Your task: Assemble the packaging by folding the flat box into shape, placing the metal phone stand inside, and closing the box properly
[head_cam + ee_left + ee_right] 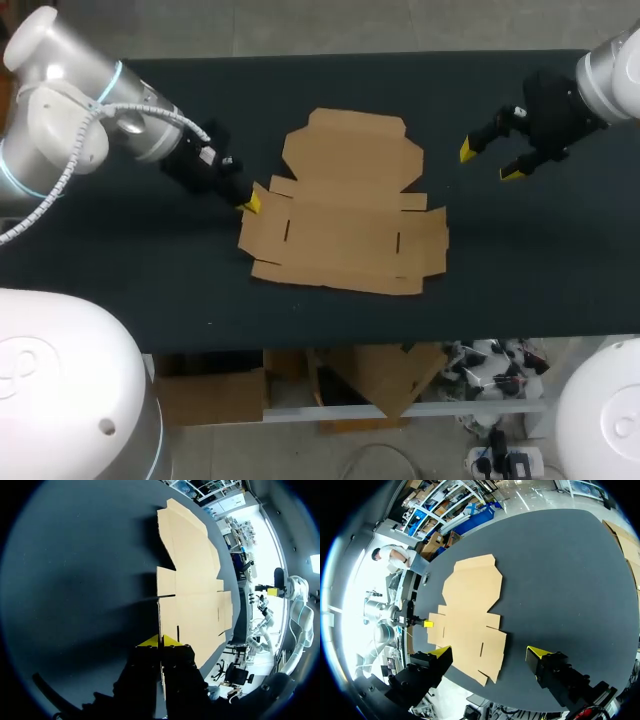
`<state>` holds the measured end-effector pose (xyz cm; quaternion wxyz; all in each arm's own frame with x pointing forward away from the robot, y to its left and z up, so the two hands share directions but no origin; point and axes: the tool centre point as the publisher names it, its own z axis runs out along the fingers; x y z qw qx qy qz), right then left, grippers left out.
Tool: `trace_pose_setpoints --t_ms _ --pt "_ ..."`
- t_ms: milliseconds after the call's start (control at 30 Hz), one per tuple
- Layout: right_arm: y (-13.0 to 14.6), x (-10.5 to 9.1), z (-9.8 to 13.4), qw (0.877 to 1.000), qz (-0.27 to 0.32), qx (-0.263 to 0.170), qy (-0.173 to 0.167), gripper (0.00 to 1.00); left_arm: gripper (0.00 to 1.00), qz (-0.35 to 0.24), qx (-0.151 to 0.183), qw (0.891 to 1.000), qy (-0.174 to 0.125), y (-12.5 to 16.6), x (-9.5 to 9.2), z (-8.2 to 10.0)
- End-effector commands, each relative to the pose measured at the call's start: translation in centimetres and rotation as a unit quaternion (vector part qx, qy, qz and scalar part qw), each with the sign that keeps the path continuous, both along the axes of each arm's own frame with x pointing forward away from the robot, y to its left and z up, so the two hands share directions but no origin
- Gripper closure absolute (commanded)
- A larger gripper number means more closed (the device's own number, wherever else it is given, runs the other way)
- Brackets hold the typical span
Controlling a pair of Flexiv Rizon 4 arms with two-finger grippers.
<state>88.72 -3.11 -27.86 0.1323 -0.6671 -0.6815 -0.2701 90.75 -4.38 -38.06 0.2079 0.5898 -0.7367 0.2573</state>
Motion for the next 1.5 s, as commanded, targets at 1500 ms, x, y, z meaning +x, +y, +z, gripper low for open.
trace_pose_setpoints --t_ms 1500 --pt "0.0 -0.1 0.1 1.0 0.0 -0.001 0.001 0.0 1.0 0.033 -0.075 0.997 0.005 0.2 -4.7 -0.7"
